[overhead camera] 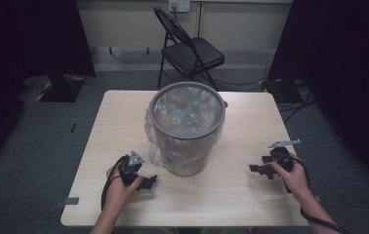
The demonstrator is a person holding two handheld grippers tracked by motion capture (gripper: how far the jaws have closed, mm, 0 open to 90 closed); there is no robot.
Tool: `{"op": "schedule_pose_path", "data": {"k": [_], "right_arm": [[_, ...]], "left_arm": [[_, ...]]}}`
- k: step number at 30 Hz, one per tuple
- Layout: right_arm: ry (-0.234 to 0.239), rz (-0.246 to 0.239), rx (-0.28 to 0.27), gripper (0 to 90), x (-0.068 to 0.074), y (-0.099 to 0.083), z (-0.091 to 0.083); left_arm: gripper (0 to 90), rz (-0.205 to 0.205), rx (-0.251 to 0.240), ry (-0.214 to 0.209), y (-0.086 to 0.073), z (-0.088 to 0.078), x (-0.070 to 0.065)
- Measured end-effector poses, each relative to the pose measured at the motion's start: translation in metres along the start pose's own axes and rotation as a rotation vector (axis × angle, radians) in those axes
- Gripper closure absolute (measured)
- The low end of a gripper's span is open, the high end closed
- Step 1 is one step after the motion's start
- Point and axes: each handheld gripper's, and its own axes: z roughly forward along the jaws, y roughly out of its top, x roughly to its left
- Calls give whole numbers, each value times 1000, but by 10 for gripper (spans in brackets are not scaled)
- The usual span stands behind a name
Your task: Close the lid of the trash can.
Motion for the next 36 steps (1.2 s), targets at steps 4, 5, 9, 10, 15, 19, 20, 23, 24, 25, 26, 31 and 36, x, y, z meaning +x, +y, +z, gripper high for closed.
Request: {"op": "schedule_pose_path", "data": {"k": [4, 5, 9, 10, 15, 19, 20, 23, 24, 25, 26, 31, 36], "right_arm": [[-7, -14, -17, 175, 1, -3, 0], [-7, -24, -21, 175, 1, -4, 0], [-16, -56, -38, 173, 2, -7, 1], [-21, -62, -38, 173, 3, -7, 1], [-32, -77, -62, 167, 3, -10, 2], [-58, -103, -90, 166, 4, -13, 4], [-62, -104, -93, 166, 4, -13, 4], [-69, -106, -104, 168, 4, -14, 5], [-73, -110, -108, 168, 5, -15, 6], [-80, -118, -112, 167, 5, -15, 6], [-84, -123, -112, 167, 6, -15, 6], [-108, -170, -117, 147, 9, -17, 9], [-104, -175, -122, 149, 7, -17, 9]], "left_arm": [[0, 0, 0, 0, 0, 0, 0], [0, 0, 0, 0, 0, 0, 0], [0, 0, 0, 1, 0, 0, 0], [0, -1, 0, 1, 0, 0, 0], [0, -3, 0, 3, 0, 0, 0], [0, -2, 0, 3, 0, 0, 0], [0, -2, 0, 3, 0, 0, 0], [0, -2, 0, 3, 0, 0, 0], [0, -3, 0, 3, 0, 0, 0], [0, -3, 0, 3, 0, 0, 0], [0, -3, 0, 3, 0, 0, 0], [0, -3, 0, 3, 0, 0, 0], [0, -2, 0, 3, 0, 0, 0]]}}
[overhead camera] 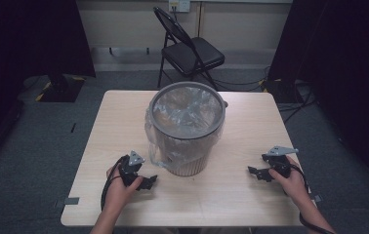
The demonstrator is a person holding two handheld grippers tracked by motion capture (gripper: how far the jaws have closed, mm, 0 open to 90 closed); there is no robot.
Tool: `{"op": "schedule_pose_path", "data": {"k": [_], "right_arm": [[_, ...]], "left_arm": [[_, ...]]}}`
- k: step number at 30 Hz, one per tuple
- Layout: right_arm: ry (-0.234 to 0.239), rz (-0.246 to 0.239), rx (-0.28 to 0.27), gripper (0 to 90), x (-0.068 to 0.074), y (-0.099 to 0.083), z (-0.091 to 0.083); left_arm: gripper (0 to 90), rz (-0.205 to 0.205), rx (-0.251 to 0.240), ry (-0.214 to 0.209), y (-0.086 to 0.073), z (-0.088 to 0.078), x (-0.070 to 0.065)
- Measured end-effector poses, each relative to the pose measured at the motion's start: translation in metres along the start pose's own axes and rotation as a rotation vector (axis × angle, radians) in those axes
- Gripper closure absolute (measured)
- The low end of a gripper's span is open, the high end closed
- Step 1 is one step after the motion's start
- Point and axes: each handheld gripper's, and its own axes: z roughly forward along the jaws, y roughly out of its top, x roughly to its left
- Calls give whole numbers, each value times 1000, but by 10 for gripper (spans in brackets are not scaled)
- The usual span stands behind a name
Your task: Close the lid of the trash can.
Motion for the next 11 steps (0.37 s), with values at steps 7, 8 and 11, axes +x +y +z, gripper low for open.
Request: {"op": "schedule_pose_path", "data": {"k": [7, 8, 11], "right_arm": [[-3, 0, 2, 146, 1, 0, 0], [-2, 0, 2, 146, 1, 0, 0], [-3, 0, 2, 146, 1, 0, 0]], "left_arm": [[0, 0, 0, -1, 0, 0, 0], [0, 0, 0, 0, 0, 0, 0], [0, 0, 0, 0, 0, 0, 0]]}}
